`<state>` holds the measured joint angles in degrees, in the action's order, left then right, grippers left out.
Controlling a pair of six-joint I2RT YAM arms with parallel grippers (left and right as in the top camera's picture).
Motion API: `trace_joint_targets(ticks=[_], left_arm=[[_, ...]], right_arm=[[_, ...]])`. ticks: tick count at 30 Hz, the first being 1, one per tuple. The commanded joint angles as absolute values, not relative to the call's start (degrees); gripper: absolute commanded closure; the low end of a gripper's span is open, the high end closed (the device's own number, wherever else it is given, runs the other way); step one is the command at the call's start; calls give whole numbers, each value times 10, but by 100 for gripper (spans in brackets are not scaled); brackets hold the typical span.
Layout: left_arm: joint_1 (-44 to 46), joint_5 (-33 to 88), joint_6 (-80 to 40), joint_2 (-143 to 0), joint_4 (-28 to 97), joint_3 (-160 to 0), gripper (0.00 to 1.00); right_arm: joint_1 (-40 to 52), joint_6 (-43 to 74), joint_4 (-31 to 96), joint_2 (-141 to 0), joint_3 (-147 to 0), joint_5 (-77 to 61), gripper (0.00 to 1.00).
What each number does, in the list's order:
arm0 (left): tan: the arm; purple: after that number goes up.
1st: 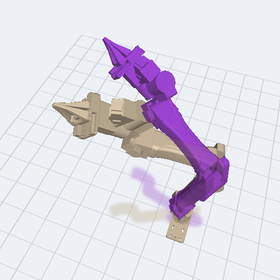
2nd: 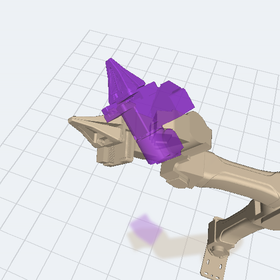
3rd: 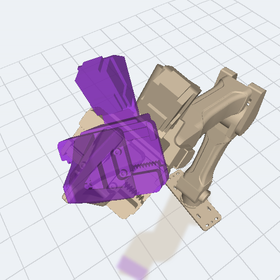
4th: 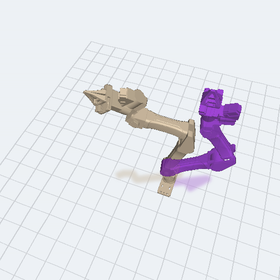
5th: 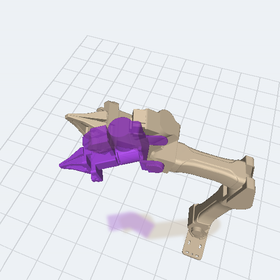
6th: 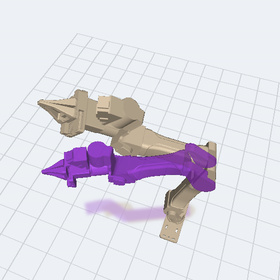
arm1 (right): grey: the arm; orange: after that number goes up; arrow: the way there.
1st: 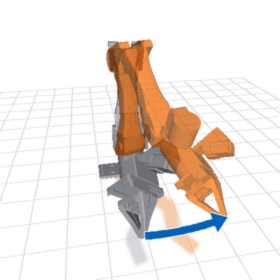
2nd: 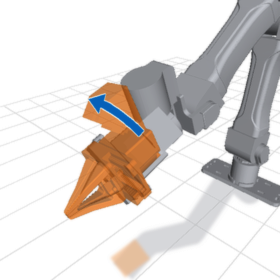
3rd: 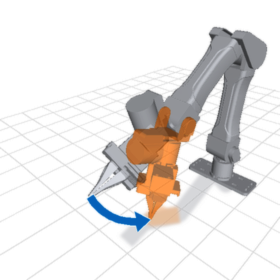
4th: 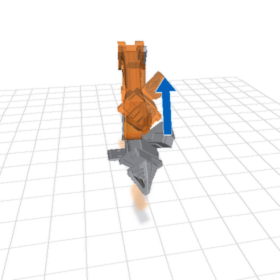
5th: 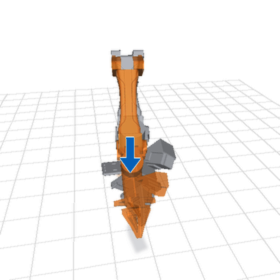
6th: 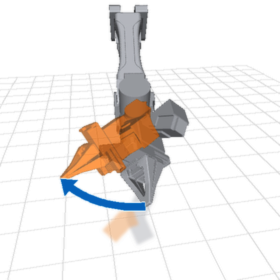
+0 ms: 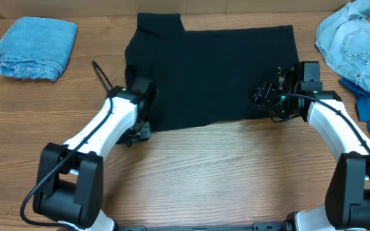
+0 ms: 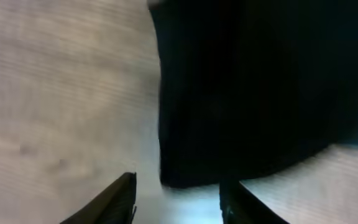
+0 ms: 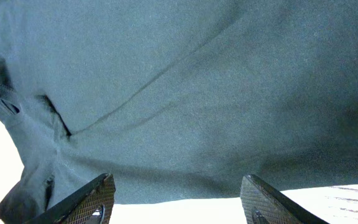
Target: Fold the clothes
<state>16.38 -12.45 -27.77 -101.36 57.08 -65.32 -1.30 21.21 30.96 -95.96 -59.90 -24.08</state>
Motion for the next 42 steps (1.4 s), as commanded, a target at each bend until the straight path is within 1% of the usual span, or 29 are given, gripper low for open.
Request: trace_joint_targets(ticks=[1,3,7,8,10,13,16,18,21,22,24,26,27,28,29,30,31,32,37,38,39,40,41,42], left_arm=[[122,-135,-237,-1009,536,-632,50],[107,-135,-229,-1009,530,-629,48],[84,-141,-220,-1009,538,-629,48],[77,-141,-220,-1009,542,-628,48],[67,-140,-221,-1009,551,-628,48],[46,-142,-222,-1009,562,-628,48],[27,-147,-222,-1009,565,-628,47],[1,-150,-227,-1009,567,-628,47],[-27,-145,-230,-1009,568,-628,48],[-35,-141,-230,-1009,568,-628,53],[-44,-117,-223,-1008,565,-631,57],[-43,-103,-209,-1008,563,-638,59],[-40,-102,-207,-1008,563,-641,60],[-34,-94,-206,-1007,564,-646,60],[-29,-86,-205,-1006,563,-650,60],[-25,-79,-205,-1006,563,-655,60],[-22,-74,-206,-1006,563,-658,60],[-18,-59,-206,-1006,564,-665,60],[-17,3,-201,-1006,567,-692,60],[-17,11,-196,-1005,570,-697,61],[-17,19,-189,-1003,571,-700,60],[-17,26,-181,-1001,573,-703,60],[-17,30,-175,-996,577,-707,61],[-17,30,-173,-991,580,-710,60]], right_arm=[[-13,213,308,-959,-609,-245,31],[-13,213,310,-959,-609,-245,31],[-13,213,310,-959,-609,-245,30],[-13,212,310,-959,-609,-245,27],[-13,210,310,-959,-609,-244,24],[-14,210,310,-959,-609,-240,18],[-15,210,311,-959,-609,-225,14],[-15,210,312,-959,-609,-219,12],[-15,210,310,-959,-609,-219,12],[-15,210,310,-959,-609,-219,12],[-15,205,304,-959,-609,-219,12],[-15,189,285,-959,-609,-219,12],[-15,183,276,-959,-609,-219,15],[-15,172,259,-960,-609,-217,30],[-15,172,247,-962,-608,-209,60],[-15,174,236,-963,-608,-203,71],[-15,179,226,-967,-608,-196,79],[-15,180,217,-971,-608,-194,81],[-28,180,209,-990,-608,-187,82],[-36,180,211,-990,-608,-192,65],[-44,180,211,-986,-608,-203,39],[-55,180,211,-983,-609,-215,23],[-69,180,216,-976,-609,-233,20],[-81,181,223,-970,-610,-248,19]])
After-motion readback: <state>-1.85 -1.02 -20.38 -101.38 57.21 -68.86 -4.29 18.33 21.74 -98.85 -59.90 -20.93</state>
